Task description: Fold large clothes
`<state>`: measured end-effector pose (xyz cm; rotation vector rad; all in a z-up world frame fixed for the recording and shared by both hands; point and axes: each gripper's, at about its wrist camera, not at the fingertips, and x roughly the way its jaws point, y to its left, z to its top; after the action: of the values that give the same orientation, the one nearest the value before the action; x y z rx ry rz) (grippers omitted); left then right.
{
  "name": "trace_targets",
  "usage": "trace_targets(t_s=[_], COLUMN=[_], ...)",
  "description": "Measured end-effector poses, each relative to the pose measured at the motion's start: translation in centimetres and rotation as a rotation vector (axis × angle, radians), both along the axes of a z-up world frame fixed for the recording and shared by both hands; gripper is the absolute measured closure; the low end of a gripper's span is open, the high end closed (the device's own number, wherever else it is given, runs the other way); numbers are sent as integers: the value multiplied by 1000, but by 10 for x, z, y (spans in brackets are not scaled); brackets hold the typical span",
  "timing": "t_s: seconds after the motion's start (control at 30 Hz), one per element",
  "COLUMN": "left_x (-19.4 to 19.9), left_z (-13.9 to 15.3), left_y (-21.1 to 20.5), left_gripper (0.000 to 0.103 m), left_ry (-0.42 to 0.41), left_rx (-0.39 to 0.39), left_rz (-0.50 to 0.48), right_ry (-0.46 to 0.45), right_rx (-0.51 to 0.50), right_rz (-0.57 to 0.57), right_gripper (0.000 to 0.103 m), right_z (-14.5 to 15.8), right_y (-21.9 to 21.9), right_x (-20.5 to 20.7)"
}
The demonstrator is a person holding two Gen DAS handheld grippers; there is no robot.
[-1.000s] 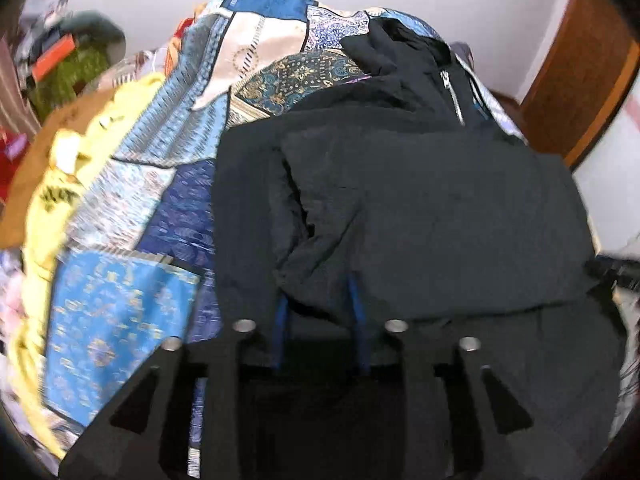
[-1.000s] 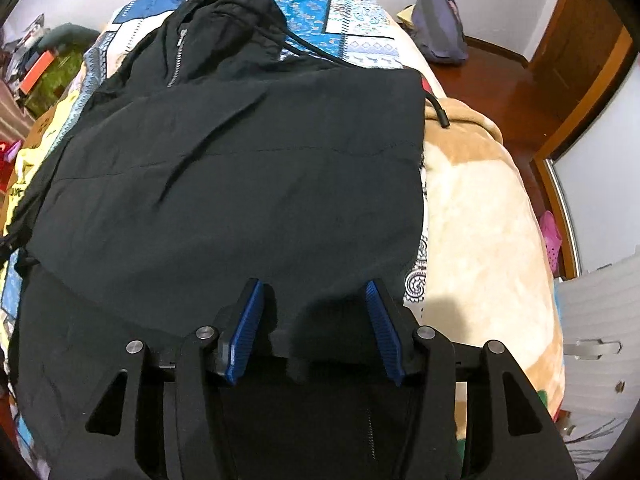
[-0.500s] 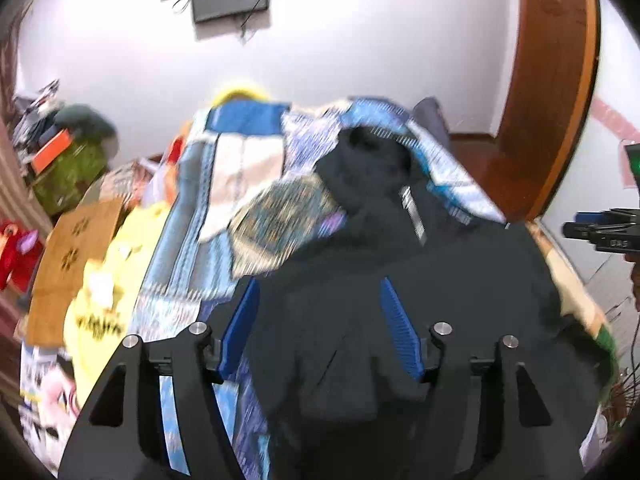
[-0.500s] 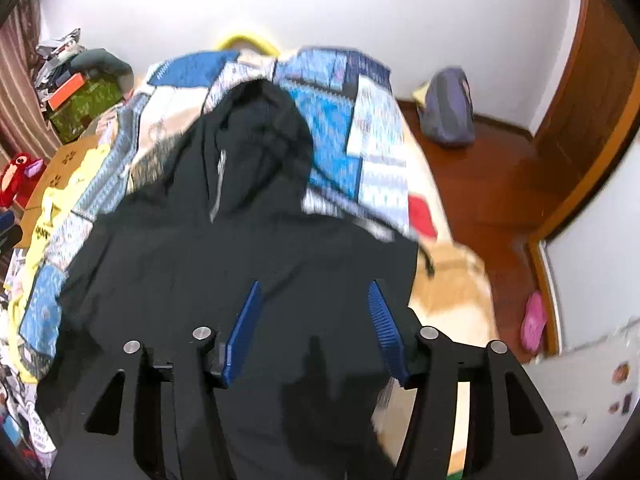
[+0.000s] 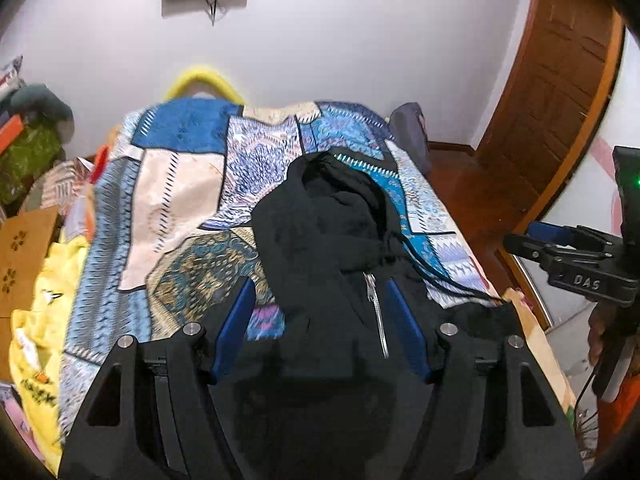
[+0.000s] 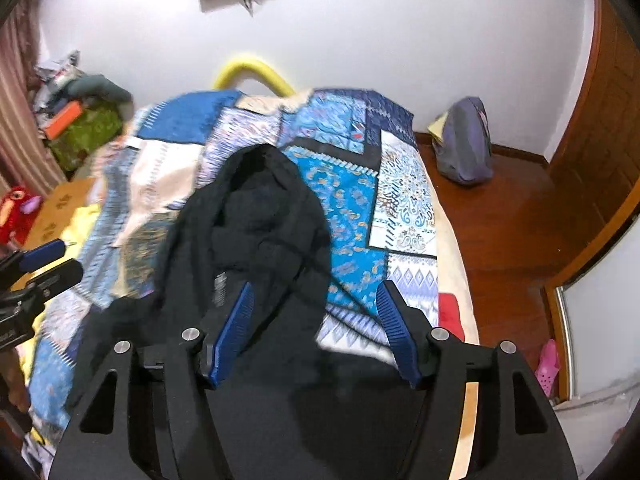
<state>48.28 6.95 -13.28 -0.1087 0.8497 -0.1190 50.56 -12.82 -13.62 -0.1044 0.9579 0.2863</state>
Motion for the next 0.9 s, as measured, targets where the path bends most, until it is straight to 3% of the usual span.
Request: trace_targets(t_s=[0.1,0.2,0.4,0.53,0.6,0.63,0.67,0.7,0.73,0.8,0.83,0.9], left_x=[38,73,135,153,148,146,143,140,138,133,131,121], left_z=[-25,-48,-94,-132,-137,-137,-137,-136,-134,-126,-122,-105], left_y=[2,2,10,5,-1,-5,-10,-15,-17,-22,-23,-23], left_gripper=[37,37,39,46,46,52,62,66,77,86,93,94], left_ry=[47,86,165,226,178,162,154,147,146,153,154,144], left_rx=[-4,-9,-131,-75,-37,-7,27,54,63,81,89,92], left_rz=[13,3,25,9,-3,-8,-18,-23,-23,-10,-3,-3], right_ry=[72,123,206,282,309,306,300,294,291,280,249,199], right_rx=[-7,47,179,152,174,191,203,222,260,266,242,206], right_rz=[-33,-42,-90,-142,-140,-129,-121,-120,-115,-122,-111,-92], right_gripper=[43,43,43,43,43,43,48,66,75,93,93,94], right_z=[-26,-45,-87,-124,-138,-141,-141,-139,-135,-126,-116,-98], right_y=[4,10,33,43,40,38,36,33,30,28,28,29], right_x=[38,64,110,124,122,119,116,112,108,99,92,79])
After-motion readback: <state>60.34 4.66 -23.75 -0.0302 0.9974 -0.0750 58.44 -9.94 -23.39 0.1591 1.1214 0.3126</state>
